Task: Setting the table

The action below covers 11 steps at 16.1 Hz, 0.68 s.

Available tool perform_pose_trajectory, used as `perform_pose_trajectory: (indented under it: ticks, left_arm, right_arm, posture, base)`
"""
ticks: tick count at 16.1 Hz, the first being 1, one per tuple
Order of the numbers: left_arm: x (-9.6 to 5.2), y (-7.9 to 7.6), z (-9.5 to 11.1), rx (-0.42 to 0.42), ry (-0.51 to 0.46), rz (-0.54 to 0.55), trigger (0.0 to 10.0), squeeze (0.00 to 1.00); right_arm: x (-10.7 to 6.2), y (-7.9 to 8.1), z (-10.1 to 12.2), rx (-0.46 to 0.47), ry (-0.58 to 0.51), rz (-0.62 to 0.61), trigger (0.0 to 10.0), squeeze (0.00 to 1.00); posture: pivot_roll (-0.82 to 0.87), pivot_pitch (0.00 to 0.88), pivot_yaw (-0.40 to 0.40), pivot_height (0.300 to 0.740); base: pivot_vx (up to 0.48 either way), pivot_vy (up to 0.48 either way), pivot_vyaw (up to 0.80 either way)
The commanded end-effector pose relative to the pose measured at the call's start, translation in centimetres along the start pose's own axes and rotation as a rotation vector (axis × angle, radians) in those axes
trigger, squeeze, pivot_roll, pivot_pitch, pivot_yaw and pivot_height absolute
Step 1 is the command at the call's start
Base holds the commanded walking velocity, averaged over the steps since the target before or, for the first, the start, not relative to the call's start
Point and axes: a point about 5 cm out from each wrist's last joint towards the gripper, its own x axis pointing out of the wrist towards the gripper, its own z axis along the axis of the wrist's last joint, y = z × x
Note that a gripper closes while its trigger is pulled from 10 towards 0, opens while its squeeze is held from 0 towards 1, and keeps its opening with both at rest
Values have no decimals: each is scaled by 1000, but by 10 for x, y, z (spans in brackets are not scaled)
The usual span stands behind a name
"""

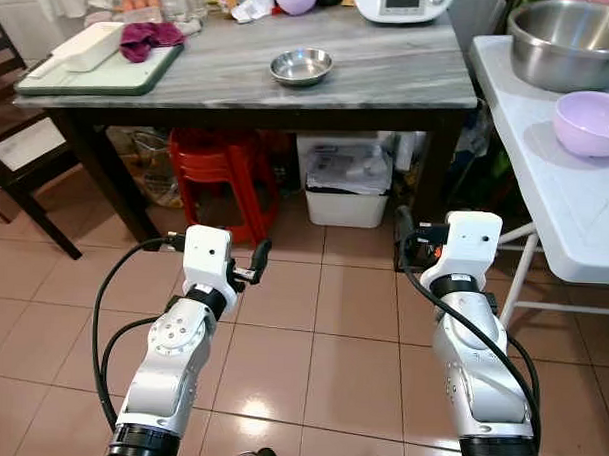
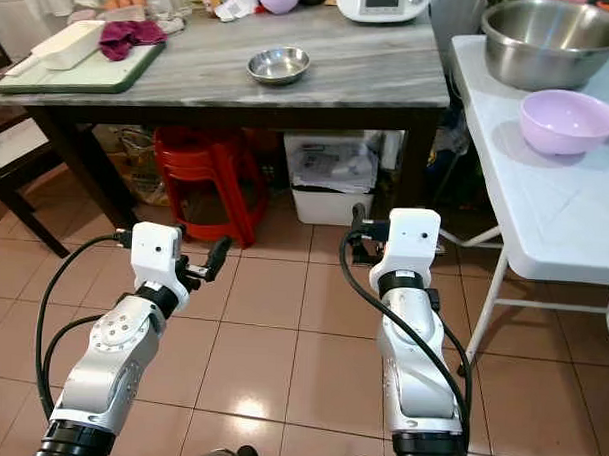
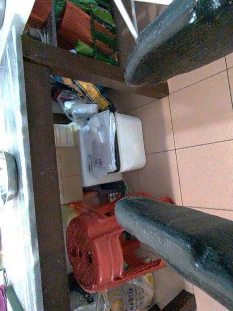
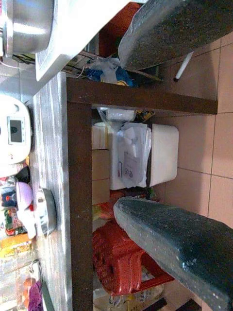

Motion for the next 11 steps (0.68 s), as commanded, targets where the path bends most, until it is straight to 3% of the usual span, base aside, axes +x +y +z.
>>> perform_pose_trajectory:
  ticks: [1,11]
  left_arm:
    - [-3,5,2,11,-6,8,10000,0]
    - [-4,3,2,14,-6,-4,10000,0]
  right_arm:
    - [-1,6,2,3,-11,17,10000,0]
    - [2,9,4,0,-21,28,10000,0]
  posture:
    - [-84,146,107,740]
    - [-78,140,109,740]
  base:
    - [0,0,0]
    - [0,-294,0]
